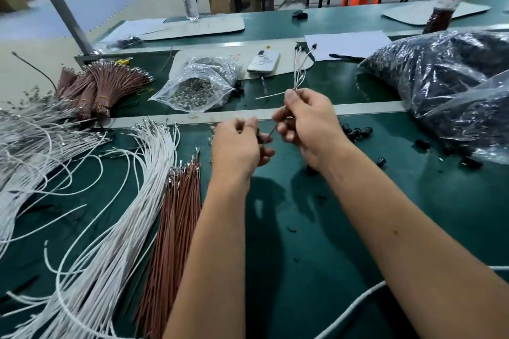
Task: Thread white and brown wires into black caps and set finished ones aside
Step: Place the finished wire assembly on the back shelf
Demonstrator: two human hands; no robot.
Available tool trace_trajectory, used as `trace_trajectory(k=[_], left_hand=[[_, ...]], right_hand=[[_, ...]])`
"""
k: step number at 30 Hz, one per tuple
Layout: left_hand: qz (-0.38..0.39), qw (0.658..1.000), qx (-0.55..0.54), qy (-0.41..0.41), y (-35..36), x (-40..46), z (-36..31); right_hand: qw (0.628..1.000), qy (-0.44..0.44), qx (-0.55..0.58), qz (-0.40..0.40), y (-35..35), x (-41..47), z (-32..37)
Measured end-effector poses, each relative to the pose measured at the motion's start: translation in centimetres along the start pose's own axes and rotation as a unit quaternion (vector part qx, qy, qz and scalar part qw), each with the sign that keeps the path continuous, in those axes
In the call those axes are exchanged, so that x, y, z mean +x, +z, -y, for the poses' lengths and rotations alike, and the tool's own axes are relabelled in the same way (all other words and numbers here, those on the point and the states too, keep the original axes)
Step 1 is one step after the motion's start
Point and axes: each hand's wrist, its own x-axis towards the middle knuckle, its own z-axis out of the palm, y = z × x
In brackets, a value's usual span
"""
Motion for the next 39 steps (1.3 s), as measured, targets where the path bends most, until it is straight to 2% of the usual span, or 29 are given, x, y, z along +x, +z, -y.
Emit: trace_trajectory(k=[3,6,9,12,15,18,21,27,32,39], left_hand=[[0.087,0.995,0.039,-0.023,3.1,-0.8,1.5],[0.115,0.988,0.099,-0.002,4.7,-0.9,2.8],[0.109,0.993,0.045,-0.003,5.5,-1.0,3.4],[0.106,0.994,-0.004,0.027,6.1,-1.4,3.7],[0.115,0.991,-0.018,0.059,6.0,-1.7,3.9],[0.107,0.99,-0.036,0.087,4.9,-1.4,3.8],[0.092,0.989,-0.04,0.113,4.0,-1.3,3.9],[0.044,0.991,-0.109,0.059,3.7,-1.0,4.0],[0.063,0.968,-0.241,-0.031,3.7,-1.2,3.6],[0.091,0.964,-0.244,-0.05,3.8,-1.4,3.6]], right_hand=[[0.997,-0.027,0.002,-0.077,-4.5,0.4,0.9],[0.993,-0.034,0.019,-0.11,-7.7,-0.3,1.3],[0.999,-0.026,0.024,-0.04,-8.5,-2.0,0.4],[0.996,-0.056,-0.064,0.013,-7.9,-3.8,-1.5],[0.99,-0.094,-0.104,-0.006,-8.1,-4.2,-2.0],[0.994,-0.089,-0.048,-0.039,-8.8,-4.0,-1.5],[0.996,-0.08,0.025,-0.037,-9.2,-4.1,-1.4],[0.992,-0.087,0.075,-0.055,-9.0,-3.9,-1.4],[0.991,-0.093,0.052,-0.076,-9.0,-4.1,-1.4],[0.988,-0.109,0.01,-0.113,-9.4,-4.2,-1.5]])
